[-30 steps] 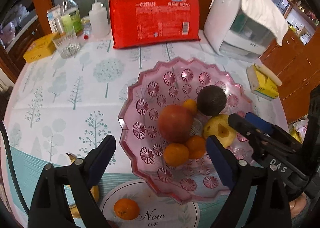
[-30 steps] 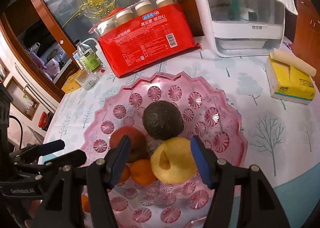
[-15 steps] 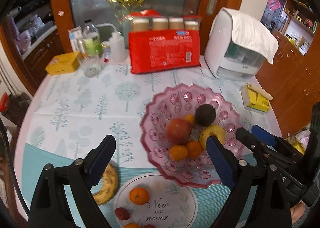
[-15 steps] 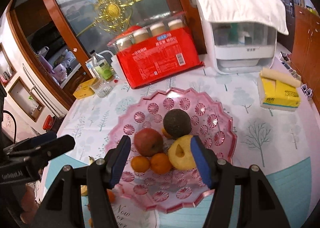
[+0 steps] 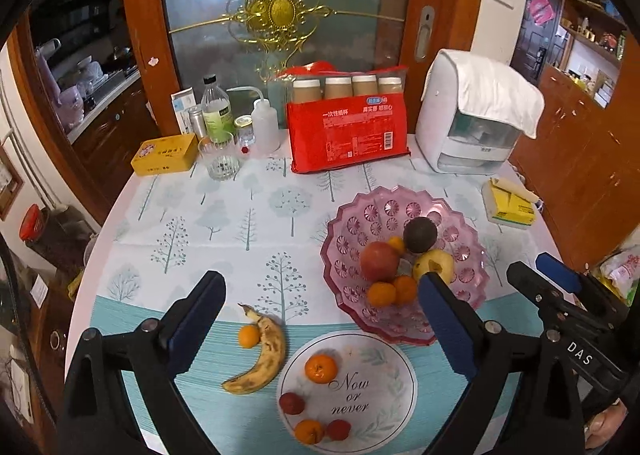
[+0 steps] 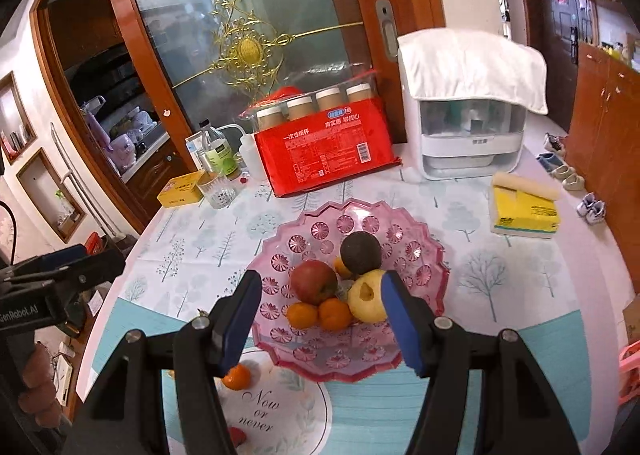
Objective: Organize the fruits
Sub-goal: 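Withdraw both open tools from the bowl toward the banana and plate, then grasp the brown-spotted banana with the left tool while the right tool grasps a small red fruit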
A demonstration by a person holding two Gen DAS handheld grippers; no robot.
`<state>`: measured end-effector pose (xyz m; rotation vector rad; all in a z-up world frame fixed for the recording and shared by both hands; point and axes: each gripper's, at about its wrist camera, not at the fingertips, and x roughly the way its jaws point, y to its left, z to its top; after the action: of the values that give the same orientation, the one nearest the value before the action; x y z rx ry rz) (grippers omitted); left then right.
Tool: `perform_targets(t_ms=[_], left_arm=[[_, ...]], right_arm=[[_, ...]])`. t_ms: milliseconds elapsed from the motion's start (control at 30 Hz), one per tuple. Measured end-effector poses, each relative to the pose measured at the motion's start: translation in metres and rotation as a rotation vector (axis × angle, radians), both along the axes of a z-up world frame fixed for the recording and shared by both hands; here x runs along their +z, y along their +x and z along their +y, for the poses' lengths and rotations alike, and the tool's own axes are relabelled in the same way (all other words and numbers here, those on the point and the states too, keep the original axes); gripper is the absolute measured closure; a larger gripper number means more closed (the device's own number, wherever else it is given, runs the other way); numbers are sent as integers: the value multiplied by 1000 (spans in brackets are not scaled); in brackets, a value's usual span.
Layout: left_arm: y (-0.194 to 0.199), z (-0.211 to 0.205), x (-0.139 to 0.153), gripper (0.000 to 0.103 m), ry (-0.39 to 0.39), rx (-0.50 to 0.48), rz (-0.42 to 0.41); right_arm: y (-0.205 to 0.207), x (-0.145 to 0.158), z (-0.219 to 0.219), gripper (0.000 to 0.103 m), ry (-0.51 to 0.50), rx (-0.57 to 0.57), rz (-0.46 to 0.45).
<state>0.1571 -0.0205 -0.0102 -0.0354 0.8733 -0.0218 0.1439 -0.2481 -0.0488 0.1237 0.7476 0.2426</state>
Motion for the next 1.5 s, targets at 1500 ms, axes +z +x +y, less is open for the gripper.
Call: perform_targets(t_ms=[1500], left_arm=[[-38, 119, -169, 7, 23, -387, 223]], right_arm=[[-122, -139, 132, 42, -90, -113, 252]])
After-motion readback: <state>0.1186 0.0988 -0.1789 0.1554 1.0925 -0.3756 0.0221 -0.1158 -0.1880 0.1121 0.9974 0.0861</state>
